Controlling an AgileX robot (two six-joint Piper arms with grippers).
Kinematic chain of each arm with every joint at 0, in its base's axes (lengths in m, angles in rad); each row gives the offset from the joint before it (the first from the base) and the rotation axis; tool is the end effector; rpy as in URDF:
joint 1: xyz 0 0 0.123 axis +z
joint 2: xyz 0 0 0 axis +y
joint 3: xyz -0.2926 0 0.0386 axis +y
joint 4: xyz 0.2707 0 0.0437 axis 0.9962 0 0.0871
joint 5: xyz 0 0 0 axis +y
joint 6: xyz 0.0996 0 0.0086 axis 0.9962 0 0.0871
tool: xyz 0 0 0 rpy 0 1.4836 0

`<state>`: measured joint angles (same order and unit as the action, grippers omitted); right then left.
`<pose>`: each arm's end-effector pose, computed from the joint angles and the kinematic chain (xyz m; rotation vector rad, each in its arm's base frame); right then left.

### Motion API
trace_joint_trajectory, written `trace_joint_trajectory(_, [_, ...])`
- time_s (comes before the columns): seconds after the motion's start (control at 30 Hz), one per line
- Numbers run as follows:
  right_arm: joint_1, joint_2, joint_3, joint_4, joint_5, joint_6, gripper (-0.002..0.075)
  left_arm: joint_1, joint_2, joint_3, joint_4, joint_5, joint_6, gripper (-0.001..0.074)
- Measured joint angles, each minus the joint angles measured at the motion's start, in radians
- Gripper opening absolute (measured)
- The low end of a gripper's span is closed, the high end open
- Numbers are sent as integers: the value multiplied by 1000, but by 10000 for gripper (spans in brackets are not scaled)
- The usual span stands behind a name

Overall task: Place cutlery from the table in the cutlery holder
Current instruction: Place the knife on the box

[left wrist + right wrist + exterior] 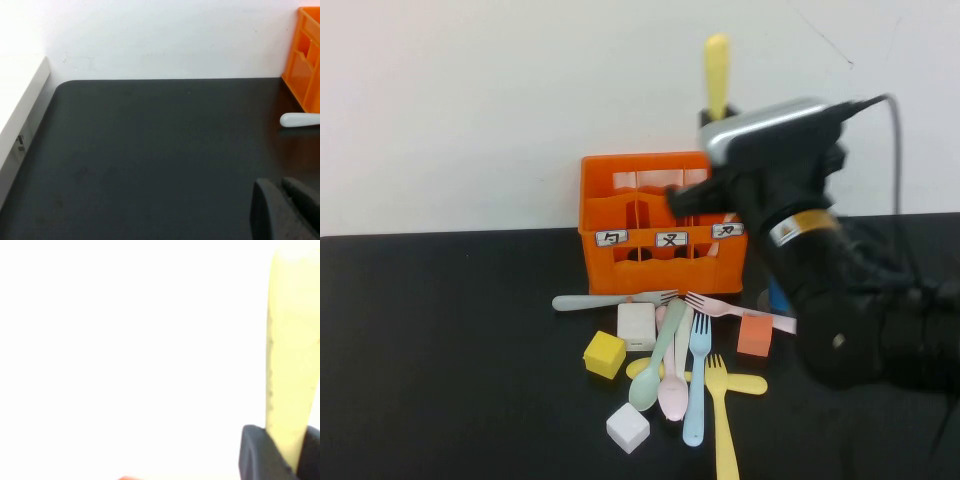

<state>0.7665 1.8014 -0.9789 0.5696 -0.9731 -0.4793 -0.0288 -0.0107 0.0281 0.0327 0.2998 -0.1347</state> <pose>0.3256 0.2517 0.2442 -0.2590 1.4108 0.1942 0.0757 -0.0012 0.1746 -0.0741 1.7999 -0.0857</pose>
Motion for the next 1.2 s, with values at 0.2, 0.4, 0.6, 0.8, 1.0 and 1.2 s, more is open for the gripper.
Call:
trace_joint_trajectory(0.2, [-105,44,-45,-86,-16,64,124,0,0,0,0,0,0,-1])
trace_joint_trajectory(0.4, [-131,173,-141,-102,12,74,124,0,0,0,0,0,0,-1])
trace_joint_trajectory(0.6, [-146,304,-242,-111,40,87,124,0,0,0,0,0,2,-1])
trace_joint_trajectory(0.8, [-155,340,-270,-115,80,92,240,0,0,0,-1,0,2,-1])
trace_joint_trajectory(1.0, [-155,331,-271,-115,94,92,335,0,0,0,-1,0,2,-1])
trace_joint_trajectory(1.2, [-155,207,-211,-121,143,92,329,0,0,0,-1,0,2,-1])
